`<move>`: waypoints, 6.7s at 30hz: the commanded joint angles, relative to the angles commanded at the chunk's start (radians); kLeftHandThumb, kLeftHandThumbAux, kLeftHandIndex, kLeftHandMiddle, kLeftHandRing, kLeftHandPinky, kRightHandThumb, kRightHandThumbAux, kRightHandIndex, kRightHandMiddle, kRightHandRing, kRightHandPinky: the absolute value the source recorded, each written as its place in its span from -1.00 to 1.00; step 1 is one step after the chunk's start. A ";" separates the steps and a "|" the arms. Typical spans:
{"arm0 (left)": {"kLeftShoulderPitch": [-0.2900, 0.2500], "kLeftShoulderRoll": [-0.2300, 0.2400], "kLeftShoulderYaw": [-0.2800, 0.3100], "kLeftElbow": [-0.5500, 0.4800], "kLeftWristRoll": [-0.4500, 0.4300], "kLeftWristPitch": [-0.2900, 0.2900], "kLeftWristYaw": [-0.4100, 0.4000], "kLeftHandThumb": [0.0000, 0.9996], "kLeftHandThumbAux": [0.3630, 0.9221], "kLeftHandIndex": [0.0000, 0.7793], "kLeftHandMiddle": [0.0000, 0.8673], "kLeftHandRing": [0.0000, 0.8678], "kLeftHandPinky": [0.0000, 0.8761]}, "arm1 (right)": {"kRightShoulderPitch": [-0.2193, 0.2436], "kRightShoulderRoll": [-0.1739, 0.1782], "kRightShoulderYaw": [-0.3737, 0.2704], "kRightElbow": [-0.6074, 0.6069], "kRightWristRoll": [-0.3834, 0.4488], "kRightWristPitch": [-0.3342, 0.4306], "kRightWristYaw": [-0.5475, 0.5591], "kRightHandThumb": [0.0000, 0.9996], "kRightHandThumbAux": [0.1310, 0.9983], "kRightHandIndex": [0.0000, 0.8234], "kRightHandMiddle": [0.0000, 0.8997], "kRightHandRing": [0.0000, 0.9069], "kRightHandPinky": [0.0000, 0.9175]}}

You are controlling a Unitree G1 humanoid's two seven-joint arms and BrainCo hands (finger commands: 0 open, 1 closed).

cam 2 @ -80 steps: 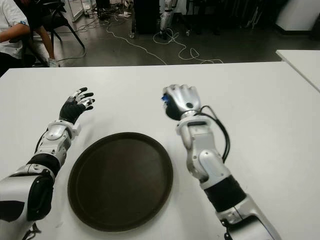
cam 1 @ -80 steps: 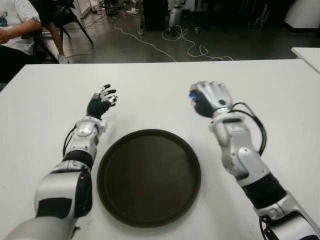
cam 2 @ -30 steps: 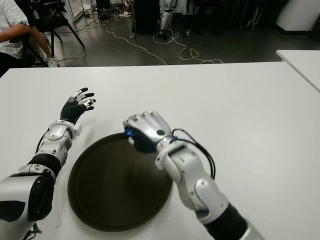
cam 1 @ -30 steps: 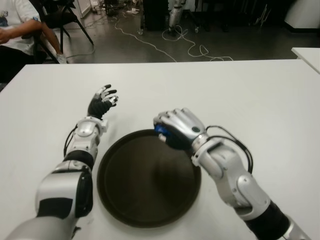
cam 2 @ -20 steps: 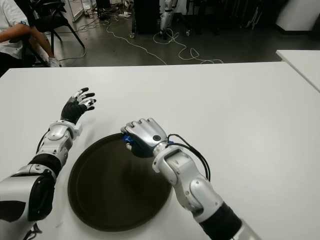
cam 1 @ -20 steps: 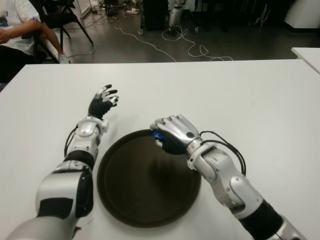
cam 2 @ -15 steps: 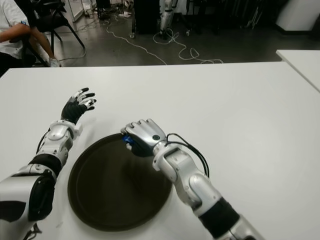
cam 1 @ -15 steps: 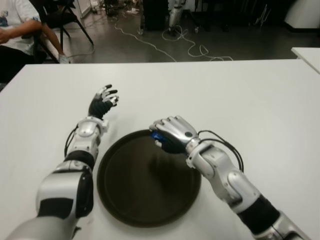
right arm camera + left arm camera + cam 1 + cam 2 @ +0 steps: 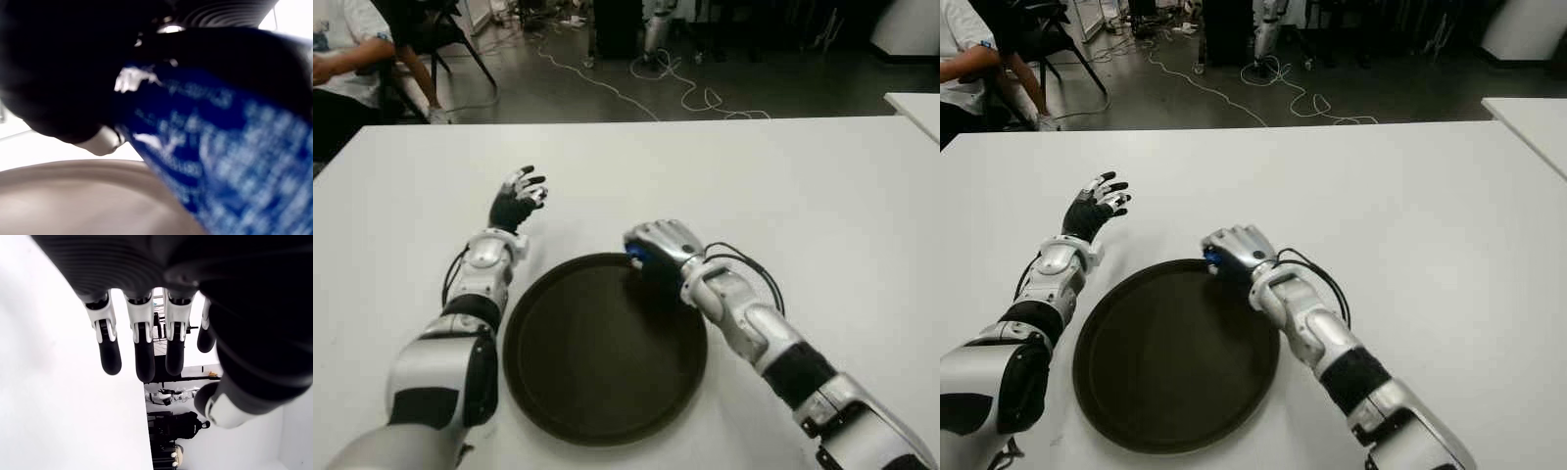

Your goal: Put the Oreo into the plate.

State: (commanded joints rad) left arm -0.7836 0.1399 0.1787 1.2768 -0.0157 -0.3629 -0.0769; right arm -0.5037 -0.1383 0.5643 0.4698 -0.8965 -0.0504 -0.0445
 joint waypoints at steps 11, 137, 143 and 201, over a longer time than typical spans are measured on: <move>-0.001 -0.003 0.002 0.000 -0.003 0.003 0.008 -0.95 0.19 -0.70 -0.52 -0.50 -0.47 | -0.021 0.015 0.025 0.093 0.013 -0.032 -0.058 0.40 0.37 0.05 0.63 0.65 0.62; -0.003 -0.004 0.009 0.003 -0.007 0.003 0.000 -0.90 0.25 -0.64 -0.48 -0.48 -0.44 | -0.083 0.020 -0.013 0.295 0.406 -0.643 0.258 0.37 0.39 0.04 0.39 0.38 0.23; -0.004 -0.006 0.011 0.004 -0.010 0.005 -0.002 -0.93 0.21 -0.66 -0.49 -0.48 -0.46 | -0.077 0.030 -0.030 0.310 0.439 -0.664 0.269 0.38 0.38 0.05 0.42 0.39 0.24; -0.011 -0.011 0.012 0.006 -0.009 0.007 -0.004 -0.90 0.19 -0.65 -0.49 -0.48 -0.47 | -0.071 0.046 -0.028 0.343 0.343 -0.649 0.156 -1.00 -0.43 -1.00 -0.99 -0.99 -0.98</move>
State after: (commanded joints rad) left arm -0.7944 0.1288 0.1906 1.2829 -0.0244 -0.3555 -0.0806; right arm -0.5749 -0.0921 0.5360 0.8123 -0.5532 -0.6993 0.1120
